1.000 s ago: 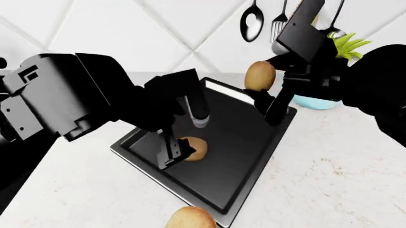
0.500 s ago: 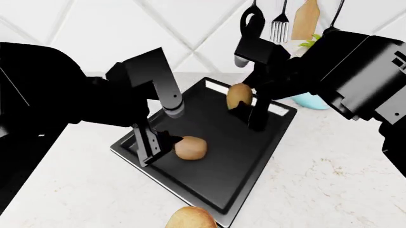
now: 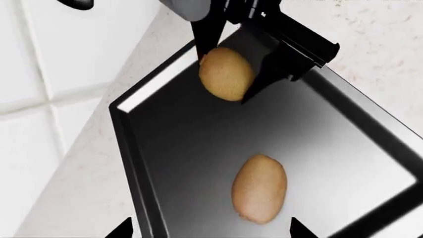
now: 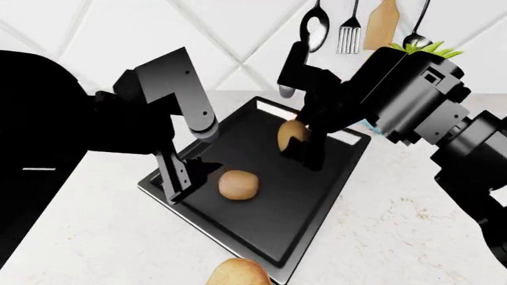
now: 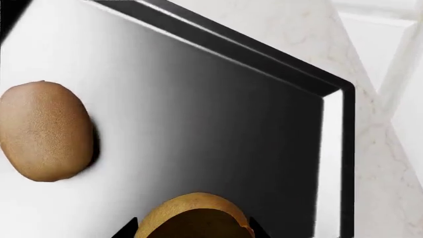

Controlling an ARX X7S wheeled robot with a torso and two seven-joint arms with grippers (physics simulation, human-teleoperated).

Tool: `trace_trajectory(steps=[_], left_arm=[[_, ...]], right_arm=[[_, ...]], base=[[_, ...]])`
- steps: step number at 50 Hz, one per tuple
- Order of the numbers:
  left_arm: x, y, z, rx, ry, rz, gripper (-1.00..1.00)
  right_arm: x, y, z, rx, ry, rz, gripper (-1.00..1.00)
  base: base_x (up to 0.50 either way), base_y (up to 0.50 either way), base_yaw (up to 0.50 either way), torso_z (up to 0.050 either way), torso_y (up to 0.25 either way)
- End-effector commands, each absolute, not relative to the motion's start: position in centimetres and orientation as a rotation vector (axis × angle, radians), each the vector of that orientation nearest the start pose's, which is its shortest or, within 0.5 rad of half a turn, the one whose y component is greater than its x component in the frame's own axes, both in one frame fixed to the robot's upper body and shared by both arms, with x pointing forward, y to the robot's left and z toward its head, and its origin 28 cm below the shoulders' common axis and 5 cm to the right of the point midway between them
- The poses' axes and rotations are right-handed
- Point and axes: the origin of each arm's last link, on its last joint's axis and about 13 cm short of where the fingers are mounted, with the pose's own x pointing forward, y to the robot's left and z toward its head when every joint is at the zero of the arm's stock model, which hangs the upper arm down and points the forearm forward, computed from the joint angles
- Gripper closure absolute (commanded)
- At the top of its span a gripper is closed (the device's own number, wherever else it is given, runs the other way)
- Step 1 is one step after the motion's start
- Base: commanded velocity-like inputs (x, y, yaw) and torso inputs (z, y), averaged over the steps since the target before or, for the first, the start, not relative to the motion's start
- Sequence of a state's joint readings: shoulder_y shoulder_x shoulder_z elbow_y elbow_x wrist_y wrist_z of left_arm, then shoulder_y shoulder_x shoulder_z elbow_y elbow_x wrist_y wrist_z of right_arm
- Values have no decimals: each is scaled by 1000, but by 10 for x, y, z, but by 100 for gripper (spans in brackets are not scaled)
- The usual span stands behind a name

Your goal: Pick up the fruits and vegetables and place them in the sink. Turn on the sink faucet to wash them. Then turn the sink off and put them in the tray.

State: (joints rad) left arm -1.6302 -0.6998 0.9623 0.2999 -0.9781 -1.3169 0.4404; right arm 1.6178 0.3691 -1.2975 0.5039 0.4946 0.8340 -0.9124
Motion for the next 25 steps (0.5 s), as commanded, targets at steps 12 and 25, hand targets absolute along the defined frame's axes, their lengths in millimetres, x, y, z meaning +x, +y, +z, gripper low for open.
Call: trace_trajectory(steps=[12, 25], left_arm=[[279, 241, 335, 753, 415, -886, -100], [280, 242, 334, 754, 419, -883, -100]], right_arm=[[409, -114, 277, -806, 713, 981, 100], [407, -114, 276, -821, 745, 997, -100]], base=[[0, 0, 0, 0, 0], [0, 0, 0, 0, 0]])
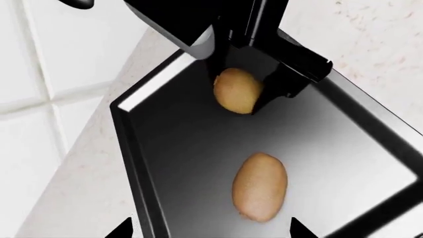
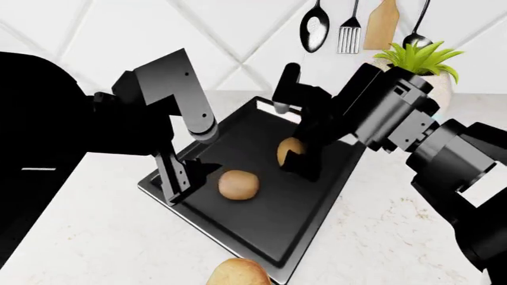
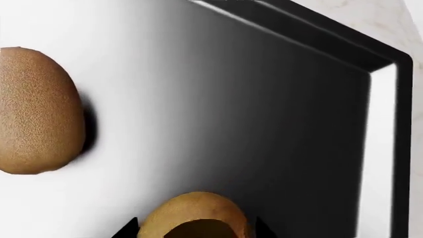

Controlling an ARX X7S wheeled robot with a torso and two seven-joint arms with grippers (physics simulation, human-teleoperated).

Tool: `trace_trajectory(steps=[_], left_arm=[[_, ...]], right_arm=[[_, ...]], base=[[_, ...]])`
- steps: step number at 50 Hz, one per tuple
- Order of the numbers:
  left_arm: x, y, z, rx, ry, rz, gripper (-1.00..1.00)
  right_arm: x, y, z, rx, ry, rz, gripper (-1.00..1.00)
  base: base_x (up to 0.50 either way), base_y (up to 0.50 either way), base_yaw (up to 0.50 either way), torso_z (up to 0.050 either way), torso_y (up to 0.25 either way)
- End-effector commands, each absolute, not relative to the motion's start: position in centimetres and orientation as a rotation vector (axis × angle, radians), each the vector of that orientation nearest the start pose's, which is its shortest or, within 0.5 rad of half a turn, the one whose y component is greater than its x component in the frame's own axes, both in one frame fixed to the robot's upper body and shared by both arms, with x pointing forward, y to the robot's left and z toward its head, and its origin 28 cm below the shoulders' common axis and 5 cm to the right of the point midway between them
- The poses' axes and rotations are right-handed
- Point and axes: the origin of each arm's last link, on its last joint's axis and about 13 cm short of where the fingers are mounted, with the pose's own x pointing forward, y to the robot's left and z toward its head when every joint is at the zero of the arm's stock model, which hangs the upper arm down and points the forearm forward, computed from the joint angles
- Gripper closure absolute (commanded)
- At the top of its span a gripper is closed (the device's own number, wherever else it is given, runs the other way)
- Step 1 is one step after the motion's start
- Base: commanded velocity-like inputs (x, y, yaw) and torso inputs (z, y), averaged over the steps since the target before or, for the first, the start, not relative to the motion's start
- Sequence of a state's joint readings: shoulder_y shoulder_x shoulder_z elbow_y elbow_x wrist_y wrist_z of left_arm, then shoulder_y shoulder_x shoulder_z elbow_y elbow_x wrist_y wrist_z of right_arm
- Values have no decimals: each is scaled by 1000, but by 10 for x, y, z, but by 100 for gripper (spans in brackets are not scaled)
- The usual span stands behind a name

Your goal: Pick up the fruits and vegetables and place them in the sink. Turn on the sink faucet to wash them. Then turn the sink off and put them in the tray.

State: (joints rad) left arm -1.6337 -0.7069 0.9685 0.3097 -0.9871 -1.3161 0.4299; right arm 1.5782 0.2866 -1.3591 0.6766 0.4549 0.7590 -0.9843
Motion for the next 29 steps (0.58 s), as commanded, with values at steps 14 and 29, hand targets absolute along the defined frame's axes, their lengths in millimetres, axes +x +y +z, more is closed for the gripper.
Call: trace_trajectory(steps=[14, 29], left_arm=[[277, 243, 336, 745, 404, -878, -100], [270, 252, 342, 729, 345, -836, -100]], right_arm=[[378, -132, 302, -822, 664, 960, -100], [339, -151, 309, -782, 509, 935, -100]], base=[[0, 0, 0, 0, 0], [0, 0, 0, 0, 0]])
